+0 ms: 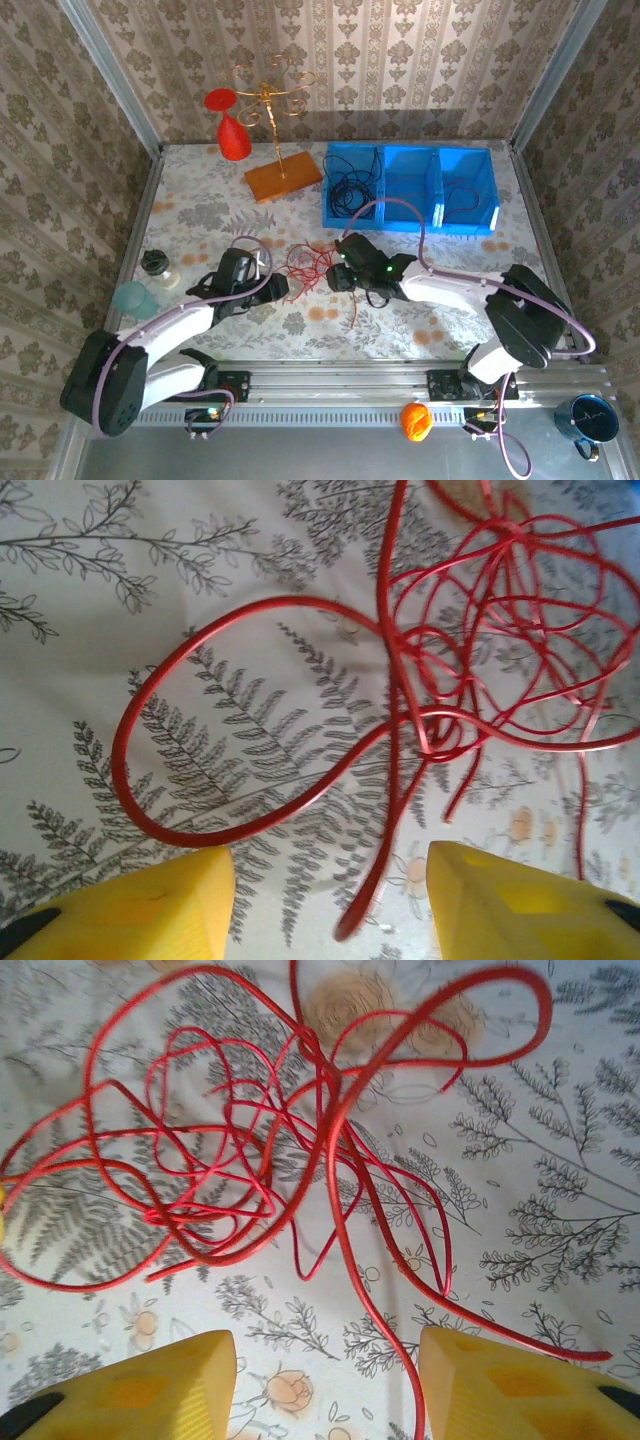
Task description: Untangle the cables
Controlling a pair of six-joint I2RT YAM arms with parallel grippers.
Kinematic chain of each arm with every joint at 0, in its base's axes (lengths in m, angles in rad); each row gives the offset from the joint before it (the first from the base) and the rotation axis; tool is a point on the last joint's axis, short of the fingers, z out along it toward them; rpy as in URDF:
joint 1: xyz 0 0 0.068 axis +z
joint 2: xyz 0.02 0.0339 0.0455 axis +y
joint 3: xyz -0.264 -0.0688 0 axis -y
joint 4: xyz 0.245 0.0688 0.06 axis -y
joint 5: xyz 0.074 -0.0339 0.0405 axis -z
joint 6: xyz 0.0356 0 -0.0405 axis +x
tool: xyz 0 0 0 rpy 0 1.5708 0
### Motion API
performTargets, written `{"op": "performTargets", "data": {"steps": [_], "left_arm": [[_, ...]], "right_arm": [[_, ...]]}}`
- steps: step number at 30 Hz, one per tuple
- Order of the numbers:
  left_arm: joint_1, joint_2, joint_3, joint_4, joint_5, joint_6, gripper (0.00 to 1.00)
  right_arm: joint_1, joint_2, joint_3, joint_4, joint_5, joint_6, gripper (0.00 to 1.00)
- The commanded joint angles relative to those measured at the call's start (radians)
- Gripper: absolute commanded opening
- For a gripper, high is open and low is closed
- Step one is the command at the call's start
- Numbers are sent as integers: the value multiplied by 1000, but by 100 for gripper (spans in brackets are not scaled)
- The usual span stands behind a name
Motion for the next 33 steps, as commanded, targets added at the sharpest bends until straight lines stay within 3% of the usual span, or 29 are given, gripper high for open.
{"op": "performTargets", "data": {"steps": [1,5,14,20,22,27,29,33], "left_arm": [[-15,37,36,26,-29,42,48],[-39,43,48,-22,-65,59,36],[-100,-10,11,-53,-107,41,27],[-118,2,22,-60,-109,44,16],[-121,0,19,-61,-112,41,17],[-127,-19,12,-80,-119,36,37],[-129,-41,8,-87,-118,37,41],[-129,-88,13,-113,-150,43,50]], "right_arm": [[-2,36,-5,70,51,18,54],[-28,73,4,97,51,5,55],[-108,182,76,141,30,63,57],[-107,222,87,170,-4,89,47],[-107,222,90,167,-4,85,37],[-106,167,84,144,9,52,5],[-107,126,77,131,11,41,0],[-101,17,60,88,15,12,0]]}}
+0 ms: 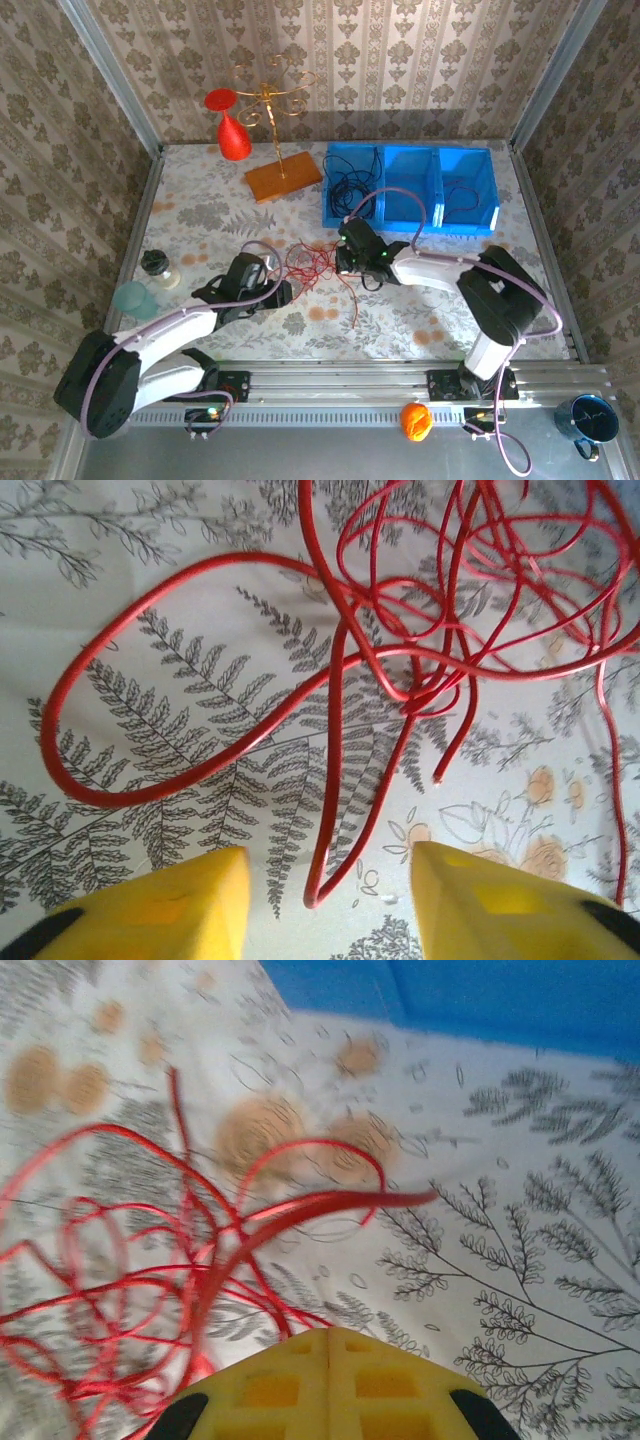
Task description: Untangle the cables
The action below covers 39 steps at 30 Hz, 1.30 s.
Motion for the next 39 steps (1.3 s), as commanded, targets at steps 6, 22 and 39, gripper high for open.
{"op": "performTargets", "data": {"steps": [6,22,39], "left_arm": [[0,-38,60,-77,-58,34,54],[-5,62,10,26,-7,25,55],[-2,-63,-12,-43,-47,20,59]], "right_arm": [[13,-298,-52,-94,38,-75,0],[10,15,70,-26,-43,77,61],[33,-13,83,-29,-16,36,0]]}}
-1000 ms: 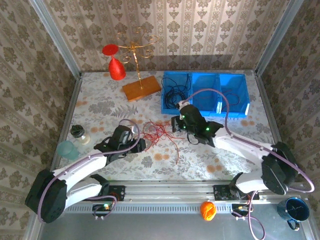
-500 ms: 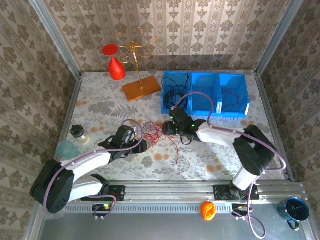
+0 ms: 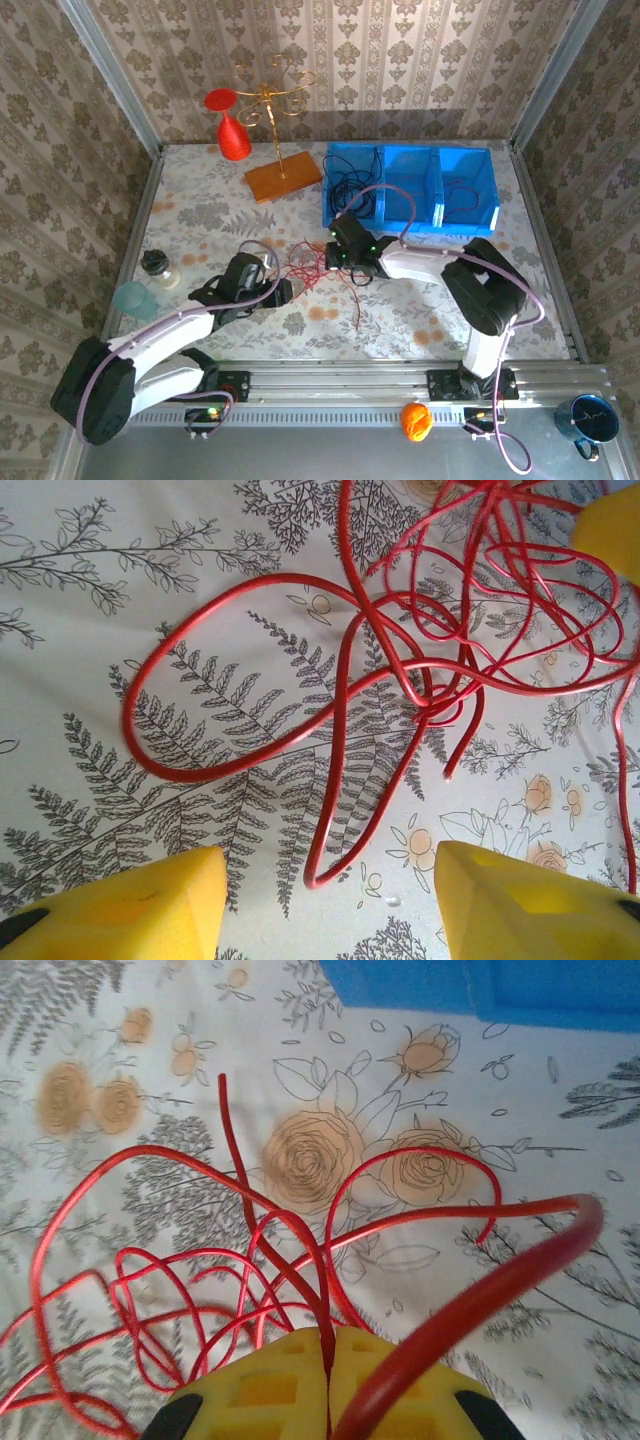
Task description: Untangle the cables
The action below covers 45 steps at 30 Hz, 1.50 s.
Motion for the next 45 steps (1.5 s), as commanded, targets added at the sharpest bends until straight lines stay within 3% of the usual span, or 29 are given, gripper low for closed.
{"op": "performTargets", "data": {"steps": [1,5,10,14,19,23,29,34,38,41,45], "left_arm": [[-1,-31,-14,-25,-20,6,59],[-2,-25,-16,-1,-13,7,58],[-3,40,-21,63,30,-4,49],[-8,52,-14,94,57,-17,52],[-15,4,8,55,40,3,70],[-15,-36,5,37,41,9,72],[-40,-39,-56,202,142,-6,74],[-76,76,-14,250,131,14,74],[-80,188,14,317,129,20,65],[-83,257,41,339,134,32,53],[-82,284,61,335,121,46,26]], "right_arm": [[29,-154,-11,-43,52,-67,0],[57,-300,-16,-119,83,-126,0],[87,-477,-5,-193,97,-176,5],[95,-541,7,-244,84,-199,8],[92,-488,-76,-221,80,-202,11],[93,-425,-184,-93,24,-143,10],[92,-289,-204,-38,-2,-104,12],[91,-272,-213,-38,-1,-102,36],[80,-281,-221,-44,8,-102,40],[67,-278,-227,-40,5,-101,37],[58,-284,-226,-47,7,-105,13]]}}
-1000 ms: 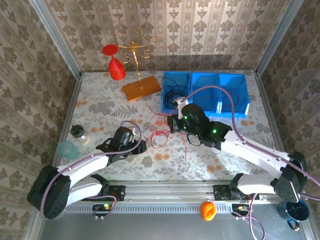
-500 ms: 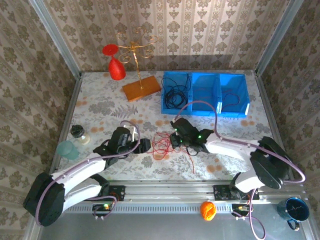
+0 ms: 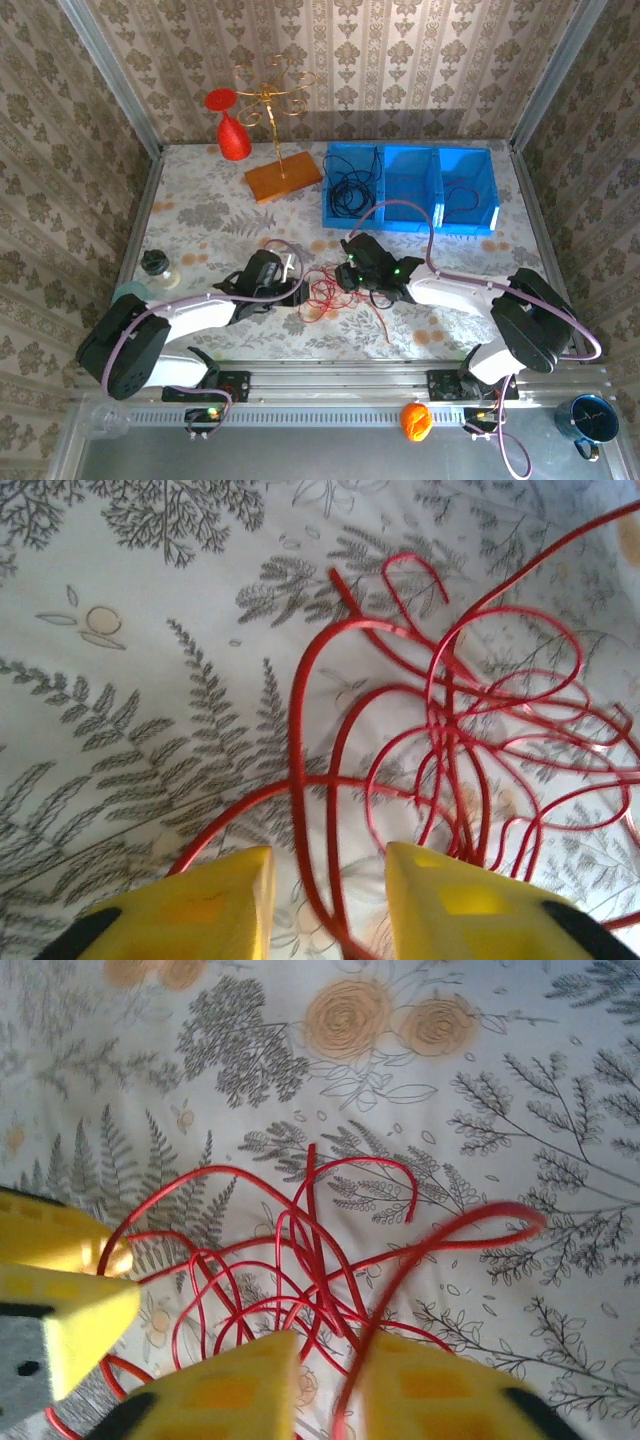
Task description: Untangle the cables
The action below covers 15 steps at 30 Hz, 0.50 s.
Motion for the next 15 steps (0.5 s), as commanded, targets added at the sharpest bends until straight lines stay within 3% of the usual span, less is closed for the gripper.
{"op": "performTargets", "data": {"steps": [1,4,10,15], "left_arm": [[-4,-1,30,31,-8,16,18],[-4,-30,25,2,-43,21,0],[16,-145,22,-138,-152,15,0],[70,-278,7,-225,-176,9,0]], "right_arm": [[-6,-28,-7,-1,10,-6,7],[-5,-90,-2,-37,36,-23,1],[-14,-340,43,-181,175,-114,0],[-104,-537,100,-279,241,-169,0]]}}
